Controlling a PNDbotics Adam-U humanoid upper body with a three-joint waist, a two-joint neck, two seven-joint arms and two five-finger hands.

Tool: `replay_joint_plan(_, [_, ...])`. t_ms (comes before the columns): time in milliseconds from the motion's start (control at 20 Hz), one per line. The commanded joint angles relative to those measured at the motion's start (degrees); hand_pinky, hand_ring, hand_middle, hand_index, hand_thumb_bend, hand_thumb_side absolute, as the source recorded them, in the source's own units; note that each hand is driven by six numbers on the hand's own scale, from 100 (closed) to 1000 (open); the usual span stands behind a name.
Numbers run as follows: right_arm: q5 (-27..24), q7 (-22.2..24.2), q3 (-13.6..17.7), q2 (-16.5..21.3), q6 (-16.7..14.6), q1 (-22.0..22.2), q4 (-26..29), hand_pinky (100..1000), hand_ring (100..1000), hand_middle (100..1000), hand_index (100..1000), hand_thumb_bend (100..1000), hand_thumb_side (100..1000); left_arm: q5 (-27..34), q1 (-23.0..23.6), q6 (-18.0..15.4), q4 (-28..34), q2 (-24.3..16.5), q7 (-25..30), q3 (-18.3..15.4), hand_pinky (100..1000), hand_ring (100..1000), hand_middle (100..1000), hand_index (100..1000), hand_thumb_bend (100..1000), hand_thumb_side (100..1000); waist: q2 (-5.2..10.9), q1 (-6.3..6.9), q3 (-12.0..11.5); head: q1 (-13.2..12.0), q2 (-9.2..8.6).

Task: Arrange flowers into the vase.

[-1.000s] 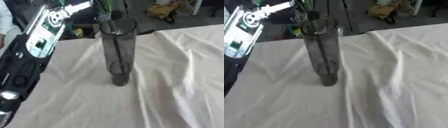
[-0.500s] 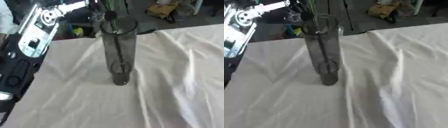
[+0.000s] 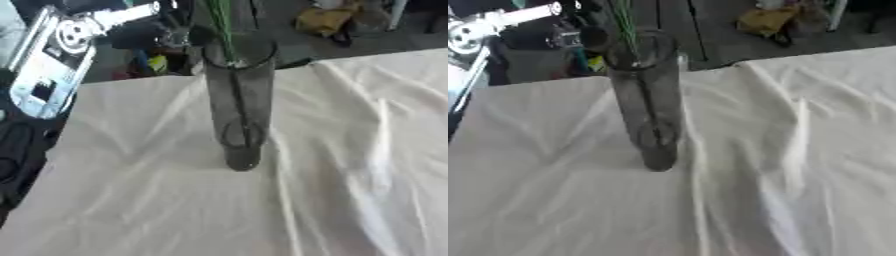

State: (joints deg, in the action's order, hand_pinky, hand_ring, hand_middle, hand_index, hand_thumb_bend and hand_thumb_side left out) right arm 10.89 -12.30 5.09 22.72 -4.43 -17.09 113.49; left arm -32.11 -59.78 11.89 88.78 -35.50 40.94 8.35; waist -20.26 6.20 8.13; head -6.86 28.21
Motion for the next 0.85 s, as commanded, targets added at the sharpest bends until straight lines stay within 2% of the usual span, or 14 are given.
replay_joint_plan(50, [0.1, -0.4, 0.6, 0.7, 0.0, -0.2, 1.1, 667, 561, 532, 771, 100, 1000, 0.7, 0.6, 0.4, 2.8, -3.3, -0.3, -1.7, 762, 842, 823, 1000, 814, 1000, 2.39, -1.39, -0.2, 0.4, 0.37])
replay_joint_plan(250, [0.1, -0.6, 0.8, 0.7, -0.1, -0.3, 1.1, 667, 561, 533, 771, 100, 1000, 2.4, 3.5, 1.5, 6.2, -4.3, -1.1, -3.2, 743, 830, 811, 1000, 773, 1000, 2.47, -1.62, -0.6, 0.7, 0.46])
replay_joint_plan(400, [0.1, -0.8, 0.9, 0.7, -0.1, -0.3, 1.1, 667, 561, 533, 771, 100, 1000, 4.1, 6.0, 2.8, 9.9, -5.1, -2.5, -4.4, 733, 823, 800, 993, 698, 1000, 2.48, -1.81, -0.9, 0.9, 0.49])
replay_joint_plan(700, [0.1, -1.2, 1.1, 0.6, -0.3, -0.5, 1.1, 666, 562, 533, 772, 100, 1000, 2.5, 12.0, 5.7, 18.1, -6.6, -5.9, -5.4, 716, 812, 790, 965, 606, 1000, 2.29, -2.27, -1.5, 1.2, 0.46])
replay_joint_plan(800, [0.1, -1.3, 1.1, 0.6, -0.3, -0.5, 1.1, 666, 562, 533, 772, 100, 1000, 2.3, 13.4, 7.1, 20.5, -6.5, -7.9, -6.0, 680, 788, 767, 939, 487, 1000, 2.22, -2.50, -1.7, 1.2, 0.50])
replay_joint_plan(850, [0.1, -1.4, 1.1, 0.6, -0.4, -0.6, 1.1, 666, 562, 533, 772, 100, 1000, 2.4, 14.1, 8.0, 21.7, -6.3, -9.3, -6.4, 668, 779, 760, 939, 466, 1000, 2.18, -2.60, -1.9, 1.2, 0.52])
